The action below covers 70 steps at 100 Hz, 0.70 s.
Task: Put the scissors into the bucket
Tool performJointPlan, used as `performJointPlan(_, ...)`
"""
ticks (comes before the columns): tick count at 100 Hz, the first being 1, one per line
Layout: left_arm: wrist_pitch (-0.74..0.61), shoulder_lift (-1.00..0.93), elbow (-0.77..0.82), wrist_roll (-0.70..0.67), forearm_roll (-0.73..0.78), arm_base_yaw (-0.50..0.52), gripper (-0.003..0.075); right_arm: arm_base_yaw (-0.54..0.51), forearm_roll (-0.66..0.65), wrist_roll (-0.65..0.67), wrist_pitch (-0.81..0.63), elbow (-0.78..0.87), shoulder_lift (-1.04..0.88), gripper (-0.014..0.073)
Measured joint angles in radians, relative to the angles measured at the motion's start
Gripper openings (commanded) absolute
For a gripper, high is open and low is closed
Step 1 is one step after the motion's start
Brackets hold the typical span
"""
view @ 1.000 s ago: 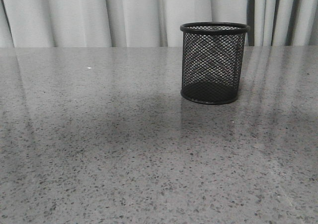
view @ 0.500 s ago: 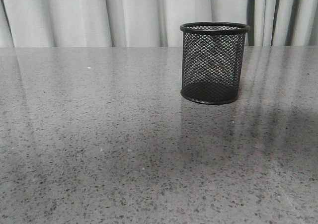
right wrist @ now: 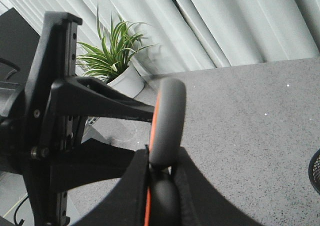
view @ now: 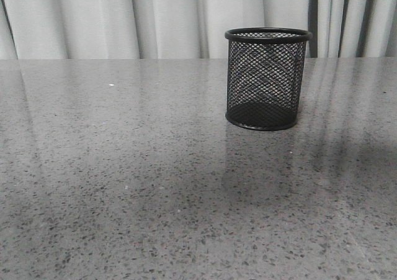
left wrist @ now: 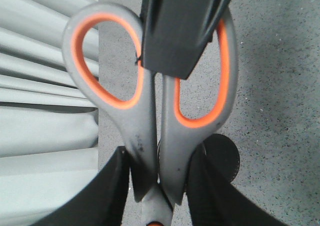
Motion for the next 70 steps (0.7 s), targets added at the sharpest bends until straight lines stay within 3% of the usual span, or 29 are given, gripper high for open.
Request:
performJointPlan(5,0.0,0.0,0.0,0.0,0.0,0.0,0.0487,0.0,-0.005,0.0,0.002,0.0,0.0,-0.0063)
performJointPlan(13,-0.009,0.0,0.0,0.0,-0.006,0.0,0.0592,0.0,-0.015,-0.009,0.012,0.0,0.0,-0.0064)
performJointPlan(26,-0.016,-0.004,0.0,-0.011,0.025,0.0,0.0561,0.0,-0.024,-0.062,0.011,-0.002,0.0,-0.0063)
performJointPlan(40,-0.013,-0.032,0.0,-0.11,0.178,0.0,0.0512,0.0,-0.083,-0.076,-0.042,-0.012,0.007,-0.0063)
performJointPlan(53,0.01,-0.074,0.0,-0.24,0.315,0.015,0.0491,0.0,-0.21,-0.037,-0.068,-0.08,0.061,-0.0053)
performJointPlan(70,0.038,-0.122,-0.002,-0.325,0.348,0.102,0.0491,0.0,-0.458,0.114,-0.01,-0.251,0.193,-0.0052)
